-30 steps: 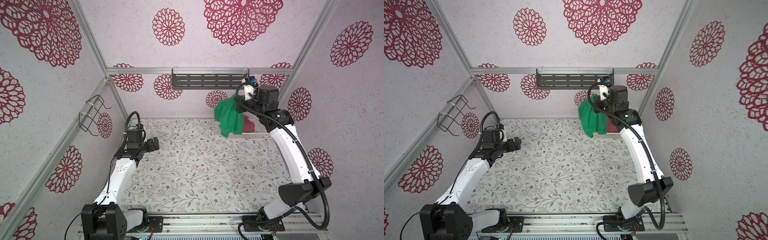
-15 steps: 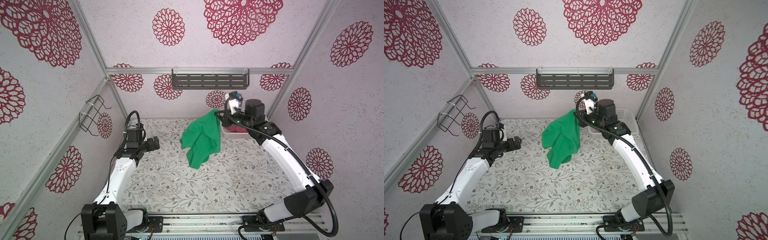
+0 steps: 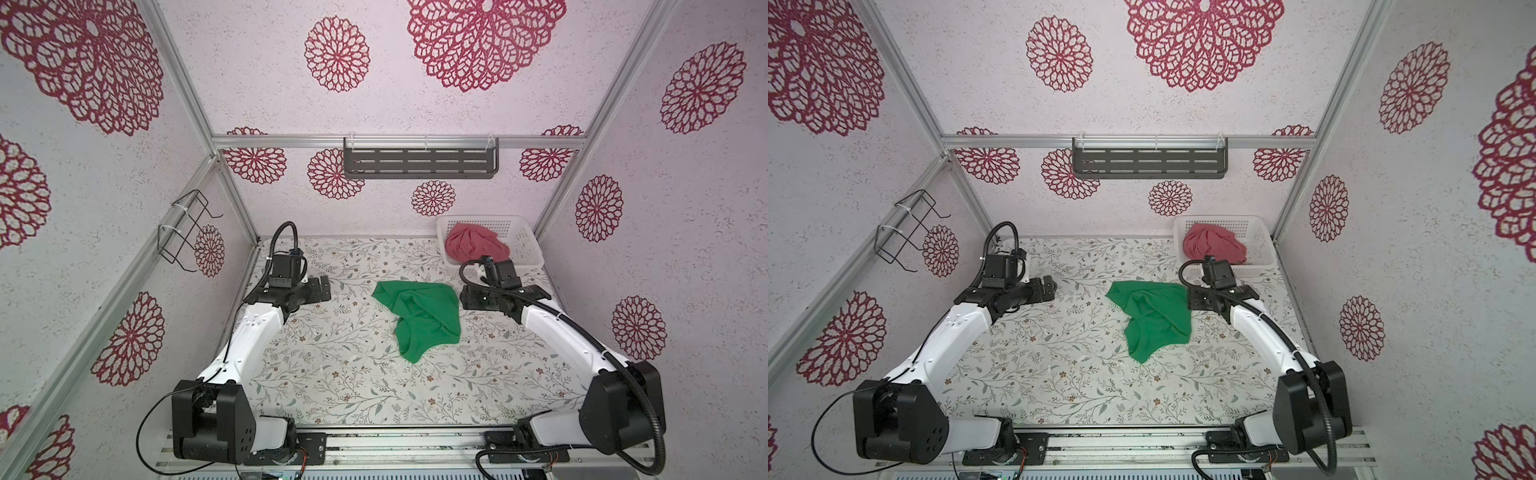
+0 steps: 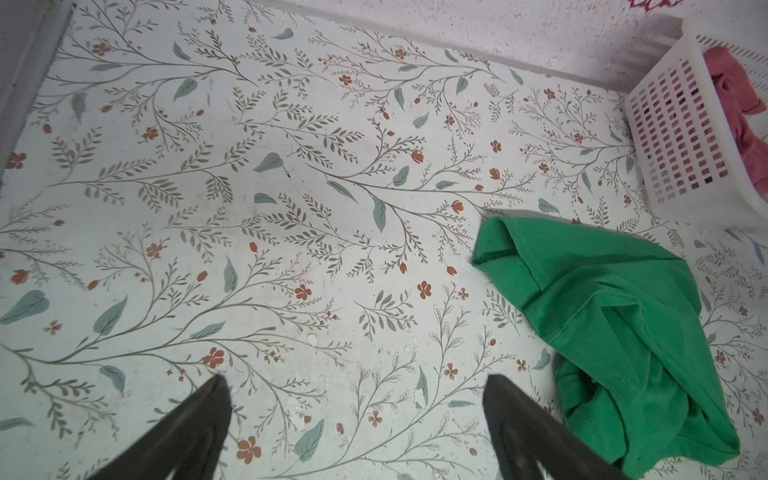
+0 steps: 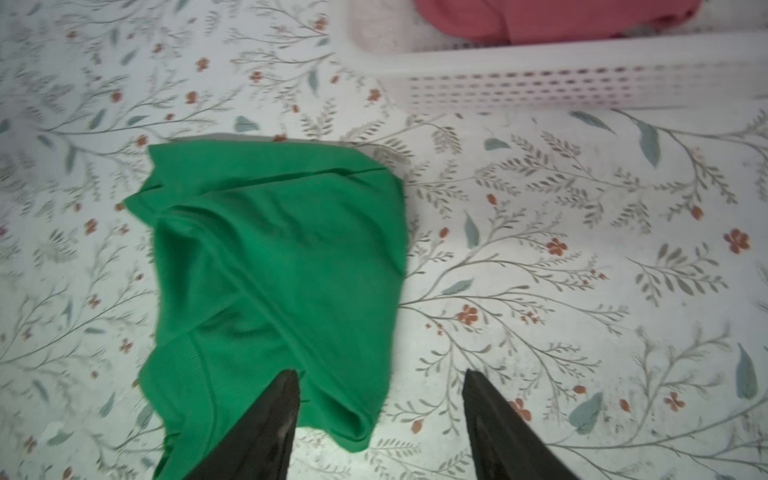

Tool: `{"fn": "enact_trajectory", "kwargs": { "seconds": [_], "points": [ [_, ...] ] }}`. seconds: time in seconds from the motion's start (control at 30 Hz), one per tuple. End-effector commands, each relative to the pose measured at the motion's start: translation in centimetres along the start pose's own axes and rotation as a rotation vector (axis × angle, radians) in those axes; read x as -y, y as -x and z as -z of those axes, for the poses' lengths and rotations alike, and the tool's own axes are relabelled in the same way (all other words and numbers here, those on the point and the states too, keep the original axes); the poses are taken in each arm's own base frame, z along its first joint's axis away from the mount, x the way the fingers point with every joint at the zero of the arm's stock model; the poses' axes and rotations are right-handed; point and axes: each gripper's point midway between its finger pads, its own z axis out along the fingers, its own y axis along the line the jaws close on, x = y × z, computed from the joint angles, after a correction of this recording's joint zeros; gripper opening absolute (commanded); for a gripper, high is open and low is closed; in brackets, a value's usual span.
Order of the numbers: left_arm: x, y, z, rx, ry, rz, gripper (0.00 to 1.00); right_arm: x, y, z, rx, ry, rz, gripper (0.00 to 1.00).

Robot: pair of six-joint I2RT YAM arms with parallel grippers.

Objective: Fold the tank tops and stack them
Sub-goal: 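Grasp the green tank top with the right gripper and drop it on the table, then grasp the tank top edges with both grippers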

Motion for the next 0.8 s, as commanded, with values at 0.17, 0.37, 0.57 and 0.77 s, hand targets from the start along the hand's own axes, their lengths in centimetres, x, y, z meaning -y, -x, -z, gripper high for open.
{"fn": "enact_trajectory", "kwargs": {
  "seconds": [0.17,0.37,0.57,0.77],
  "points": [
    [11.0,-0.2,-4.0,-0.017,-0.251,0.116,0.66,-2.1,-5.1,-0.1,-0.073,0.05,0.022,0.63],
    [18.1,-4.8,-7.5,-0.111,-0.341,0.159,0.62,0.0,-7.8,-0.7,-0.102,-0.017,0.005,0.62],
    [21.0,-7.2,-10.8,-0.159,-0.359,0.204,0.73,-0.4,-7.9,-1.9,-0.091,0.008,-0.042,0.67],
    [22.1,-8.4,-13.4,-0.201,-0.386,0.256,0.63,-0.3,-9.3,-3.8,-0.12,0.012,-0.09,0.69]
  ]
}}
